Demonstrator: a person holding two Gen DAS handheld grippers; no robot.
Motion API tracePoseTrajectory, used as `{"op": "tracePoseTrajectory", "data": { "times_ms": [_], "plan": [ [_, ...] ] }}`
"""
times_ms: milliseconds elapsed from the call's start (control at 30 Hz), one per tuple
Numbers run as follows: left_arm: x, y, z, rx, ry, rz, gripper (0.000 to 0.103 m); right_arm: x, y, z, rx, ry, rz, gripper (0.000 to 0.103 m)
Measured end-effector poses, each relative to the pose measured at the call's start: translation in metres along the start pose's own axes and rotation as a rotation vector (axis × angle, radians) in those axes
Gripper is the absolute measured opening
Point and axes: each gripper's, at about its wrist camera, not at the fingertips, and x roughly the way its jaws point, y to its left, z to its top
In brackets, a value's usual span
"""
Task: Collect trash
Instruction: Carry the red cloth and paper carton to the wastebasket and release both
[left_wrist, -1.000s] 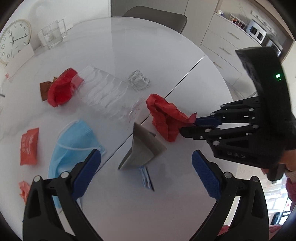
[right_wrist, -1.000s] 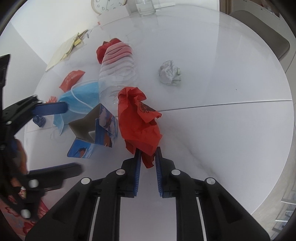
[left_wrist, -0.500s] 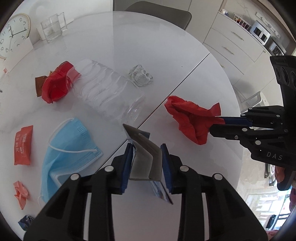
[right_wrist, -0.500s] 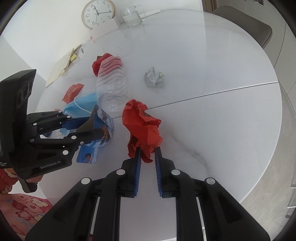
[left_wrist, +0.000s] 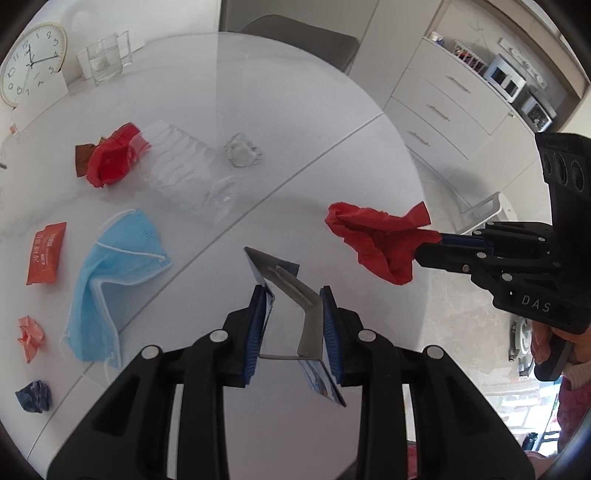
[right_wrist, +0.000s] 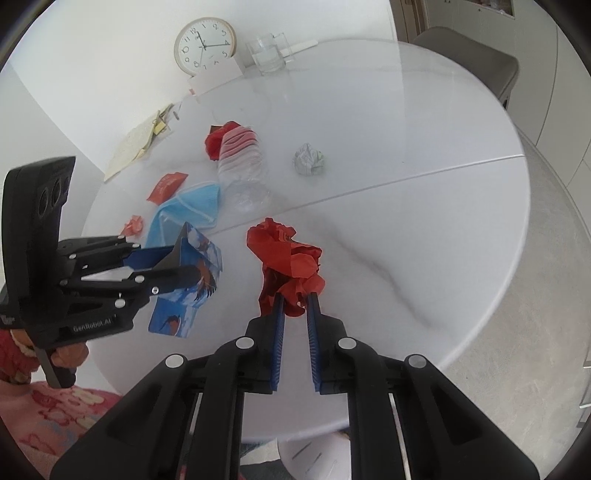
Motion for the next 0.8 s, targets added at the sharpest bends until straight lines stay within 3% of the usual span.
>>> {"op": "tracePoseTrajectory", "data": {
  "times_ms": [300,567,600,667,700,733,800],
  "plan": [
    [-0.017,-0.068,-0.029,0.066,0.01,-0.092,0.03,-0.067,-0.008,-0.094,0.034,0.051,-0.058,0.013],
    [-0.012,-0.119,-0.05,0.105,0.038,-0.111,0.03,-0.054,-0.025,-0.16,0.041,0.155,-0.074,0.013],
    [-0.012,-0.125,-0.052,0.107,0.038,-0.111,0.03,-0.05,-0.027,-0.164,0.044,0.168,-0.075,0.017],
    [-0.011,-0.133,-0.056,0.11,0.043,-0.107,0.03,-0.04,-0.035,-0.173,0.07,0.191,-0.08,0.036],
    [-0.01,-0.136,-0.058,0.11,0.045,-0.105,0.03,-0.039,-0.037,-0.174,0.084,0.188,-0.083,0.061],
    [-0.009,-0.139,-0.061,0.109,0.048,-0.103,0.03,-0.04,-0.04,-0.175,0.096,0.174,-0.086,0.073],
    [-0.008,-0.145,-0.065,0.108,0.054,-0.101,0.03,-0.044,-0.045,-0.174,0.119,0.159,-0.085,0.078]
  ]
}}
